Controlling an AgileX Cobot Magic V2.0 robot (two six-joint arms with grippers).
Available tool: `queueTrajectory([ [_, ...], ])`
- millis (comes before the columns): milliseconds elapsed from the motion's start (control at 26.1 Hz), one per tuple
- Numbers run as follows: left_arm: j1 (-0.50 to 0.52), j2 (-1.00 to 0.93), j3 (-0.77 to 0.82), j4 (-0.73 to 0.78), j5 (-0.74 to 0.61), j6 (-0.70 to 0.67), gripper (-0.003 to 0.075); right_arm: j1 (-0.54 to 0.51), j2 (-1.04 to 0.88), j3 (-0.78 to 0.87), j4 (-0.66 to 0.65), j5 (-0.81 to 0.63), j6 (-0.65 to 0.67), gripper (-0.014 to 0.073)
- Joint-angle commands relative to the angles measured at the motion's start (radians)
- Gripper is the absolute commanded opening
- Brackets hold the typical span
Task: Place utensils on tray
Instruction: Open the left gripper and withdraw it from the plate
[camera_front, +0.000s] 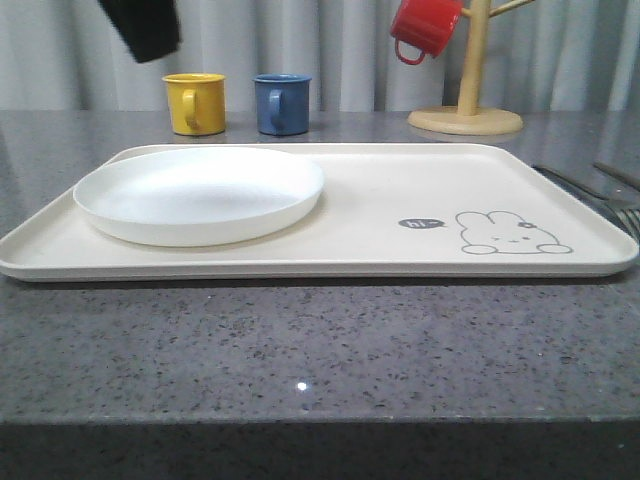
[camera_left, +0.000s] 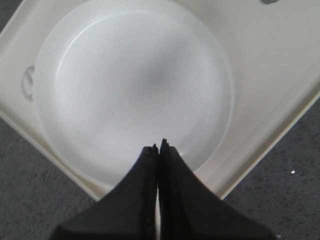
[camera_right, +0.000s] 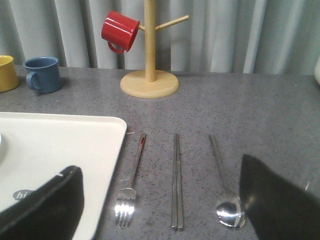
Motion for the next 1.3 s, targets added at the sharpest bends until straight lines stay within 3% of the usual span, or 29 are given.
queueTrajectory([
  [0,0.114,-0.119,0.056,0.011,0.017,-0.032,-0.0018,-0.004,0.017,-0.036,-0.009,-0.077,-0.006,0.0654],
  [269,0.387,-0.342,0.339,-0.042,-0.155,-0.081,-0.0018,-0.004,0.017,-0.036,-0.009,-0.077,-0.006,0.0654],
  [422,0.474,-0.489,0.509,-0.06,-0.304,-0.081,-0.0018,-0.004,0.017,-0.036,-0.009,-0.077,-0.006,0.0654],
  [844,0.485,-1.083,1.021,-0.074,-0.829,-0.081,-0.0018,-0.004,0.017,-0.036,-0.009,-0.077,-0.006,0.0654],
  [1075,0.485,-1.382,1.191,-0.074,-0.92,-0.081,-0.0018,-0.004,0.017,-0.036,-0.009,-0.077,-0.006,0.0654],
  [1267,0.485,-1.49,1.224,-0.08,-0.939,-0.081,-0.0018,-0.004,0.017,-0.036,-0.009,-0.077,-0.006,0.0654],
])
